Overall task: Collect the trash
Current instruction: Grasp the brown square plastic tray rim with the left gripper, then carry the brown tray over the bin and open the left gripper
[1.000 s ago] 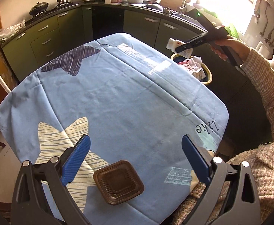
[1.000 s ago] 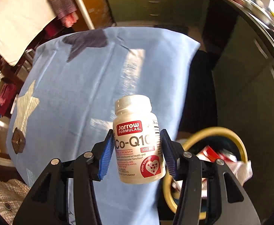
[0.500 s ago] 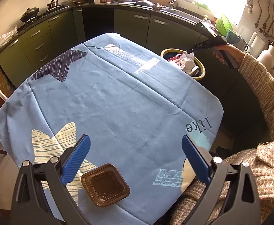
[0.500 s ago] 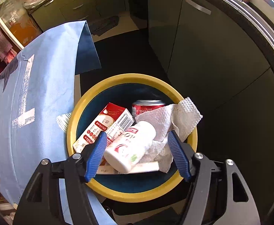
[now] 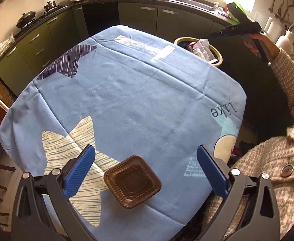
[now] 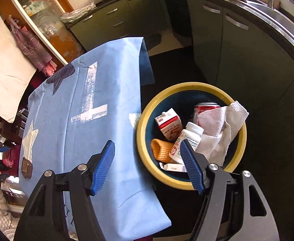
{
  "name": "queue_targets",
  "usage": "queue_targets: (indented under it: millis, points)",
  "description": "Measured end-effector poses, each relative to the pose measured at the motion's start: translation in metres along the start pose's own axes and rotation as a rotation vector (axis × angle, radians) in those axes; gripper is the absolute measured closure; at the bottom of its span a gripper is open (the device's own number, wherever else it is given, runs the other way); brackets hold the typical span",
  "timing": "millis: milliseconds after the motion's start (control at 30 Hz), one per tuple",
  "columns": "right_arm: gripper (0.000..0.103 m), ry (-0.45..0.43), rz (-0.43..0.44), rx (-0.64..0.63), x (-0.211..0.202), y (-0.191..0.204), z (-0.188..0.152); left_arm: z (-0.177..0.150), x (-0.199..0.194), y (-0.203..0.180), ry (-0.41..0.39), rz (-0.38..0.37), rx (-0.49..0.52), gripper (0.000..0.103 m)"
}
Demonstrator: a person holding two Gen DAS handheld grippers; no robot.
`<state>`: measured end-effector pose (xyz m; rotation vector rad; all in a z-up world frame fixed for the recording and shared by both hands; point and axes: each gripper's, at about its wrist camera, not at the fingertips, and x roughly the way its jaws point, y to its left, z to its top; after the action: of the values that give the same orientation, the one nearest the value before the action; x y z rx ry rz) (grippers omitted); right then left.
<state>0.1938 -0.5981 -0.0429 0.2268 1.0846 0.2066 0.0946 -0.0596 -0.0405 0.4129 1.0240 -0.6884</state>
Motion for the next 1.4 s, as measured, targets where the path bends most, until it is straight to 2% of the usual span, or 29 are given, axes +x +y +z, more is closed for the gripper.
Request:
queue_targets:
  millis: [100,167,333,400,433,533,633,800,867,933,1000,1067,1200,1400]
  points:
    - [0.036,0.012,0.011,-0.027,0.003,0.013,-0.008,-0.012,0.013,0.004,0.067,0.009,-0.005,0.007]
    - [0.036,0.024,0.016,-0.043,0.008,0.021,-0.011,-0.018,0.021,0.011,0.106,0.002,-0.057,0.007]
    - [0.036,0.053,0.035,-0.063,0.022,0.031,-0.014,-0.028,0.026,0.033,0.128,-0.006,-0.19,0.007]
    - [0.036,0.064,0.039,-0.072,0.026,0.035,-0.016,-0.03,0.027,0.039,0.135,-0.021,-0.228,0.01]
    - [0.036,0.066,0.041,-0.075,0.027,0.036,-0.016,-0.031,0.028,0.041,0.14,-0.024,-0.244,0.017]
    - [0.036,0.066,0.052,-0.077,0.028,0.039,-0.017,-0.036,0.036,0.048,0.172,-0.029,-0.294,0.049]
    - [0.034,0.059,0.065,-0.078,0.026,0.041,-0.021,-0.041,0.047,0.049,0.214,-0.005,-0.307,0.052]
    - [0.034,0.057,0.086,-0.08,0.024,0.042,-0.029,-0.044,0.05,0.051,0.212,-0.019,-0.336,0.052]
    - [0.034,0.06,0.092,-0.077,0.025,0.041,-0.033,-0.044,0.051,0.051,0.218,-0.024,-0.34,0.07]
    - [0.033,0.059,0.097,-0.07,0.026,0.04,-0.037,-0.045,0.054,0.052,0.23,-0.023,-0.348,0.08]
    - [0.033,0.056,0.105,-0.063,0.026,0.039,-0.041,-0.047,0.056,0.053,0.239,-0.024,-0.354,0.083]
    - [0.033,0.047,0.117,-0.053,0.024,0.038,-0.045,-0.048,0.059,0.053,0.245,-0.023,-0.361,0.09]
    - [0.033,0.024,0.124,-0.043,0.016,0.036,-0.054,-0.044,0.06,0.046,0.242,-0.018,-0.339,0.098]
    - [0.033,-0.015,0.08,-0.021,0.0,0.03,-0.07,-0.01,0.051,0.026,0.198,0.003,-0.248,0.099]
